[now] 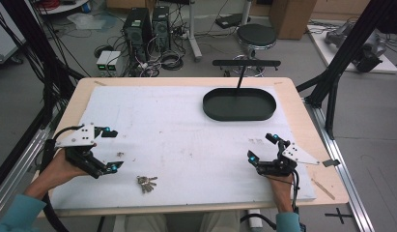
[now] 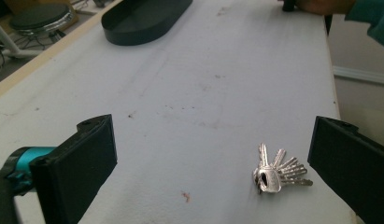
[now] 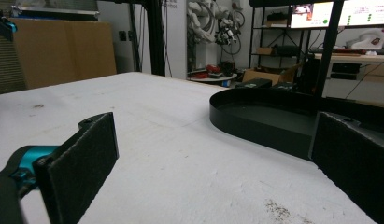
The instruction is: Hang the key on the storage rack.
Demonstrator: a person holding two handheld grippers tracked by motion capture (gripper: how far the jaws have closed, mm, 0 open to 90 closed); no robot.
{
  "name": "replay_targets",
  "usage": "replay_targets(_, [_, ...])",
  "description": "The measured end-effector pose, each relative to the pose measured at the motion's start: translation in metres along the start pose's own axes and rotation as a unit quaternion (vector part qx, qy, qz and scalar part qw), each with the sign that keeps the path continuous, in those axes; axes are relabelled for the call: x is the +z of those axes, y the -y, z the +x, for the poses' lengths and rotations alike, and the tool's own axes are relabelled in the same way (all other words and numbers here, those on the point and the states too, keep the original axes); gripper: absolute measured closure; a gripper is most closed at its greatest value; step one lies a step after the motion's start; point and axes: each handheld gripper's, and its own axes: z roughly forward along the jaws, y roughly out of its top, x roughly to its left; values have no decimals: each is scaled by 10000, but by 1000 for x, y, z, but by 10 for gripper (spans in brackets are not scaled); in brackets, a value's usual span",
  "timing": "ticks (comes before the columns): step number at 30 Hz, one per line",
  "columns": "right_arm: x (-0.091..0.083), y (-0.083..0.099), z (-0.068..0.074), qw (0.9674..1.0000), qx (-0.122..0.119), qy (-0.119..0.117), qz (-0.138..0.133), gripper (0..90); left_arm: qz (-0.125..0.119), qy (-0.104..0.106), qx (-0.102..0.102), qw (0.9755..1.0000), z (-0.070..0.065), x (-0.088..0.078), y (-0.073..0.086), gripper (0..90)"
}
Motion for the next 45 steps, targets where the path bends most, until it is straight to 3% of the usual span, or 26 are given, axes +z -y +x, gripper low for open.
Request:
replay_targets(5, [0, 0, 1, 10000, 23, -2, 17, 6, 423, 200, 208, 9987, -3, 9, -5, 33])
replay_targets(15, [0, 0, 1, 10000, 38, -7, 20, 5, 1004, 502, 275, 9933, -7, 30, -1, 33])
replay_targets(16, [0, 0, 0, 10000, -2, 3, -3, 5, 1141, 552, 315, 9914, -8, 35, 0, 33])
replay_targets(17, [0, 0, 0, 10000, -2, 3, -3, 5, 1141, 552, 315, 9914, -8, 35, 0, 33])
replay_targets(18, [0, 0, 0, 10000, 21, -7, 12, 5, 1281, 579, 365, 9894, -10, 39, 1, 33])
replay_targets(24, [0, 0, 1, 10000, 36, -6, 19, 5, 1503, 677, 426, 9854, -13, 49, 4, 34])
replay_targets(25, [0, 0, 1, 10000, 34, -8, 18, 5, 1594, 728, 419, 9836, -14, 52, 4, 68])
replay_targets(26, [0, 0, 1, 10000, 34, -8, 18, 5, 1594, 728, 419, 9836, -14, 52, 4, 114])
replay_targets(27, [0, 0, 1, 10000, 35, -6, 19, 5, 1691, 796, 468, 9813, -14, 53, 5, 132])
replay_targets(28, [0, 0, 1, 10000, 33, -5, 17, 5, 1703, 796, 453, 9811, -15, 55, 5, 132])
replay_targets(31, [0, 0, 0, 10000, 20, -5, 12, 5, 1911, 874, 464, 9766, -17, 60, 7, 135])
replay_targets(34, [0, 0, 0, 10000, 21, -4, 12, 5, 2032, 910, 469, 9738, -19, 64, 8, 151])
replay_targets(38, [0, 0, 0, 10000, 19, -7, 11, 5, 2105, 953, 444, 9719, -19, 67, 9, 204])
replay_targets(39, [0, 0, 1, 10000, 35, -8, 20, 5, 2173, 1002, 407, 9701, -19, 68, 9, 222])
replay_targets(45, [0, 0, 0, 10000, 33, 7, 12, 5, 2316, 1097, 346, 9660, -18, 71, 10, 278])
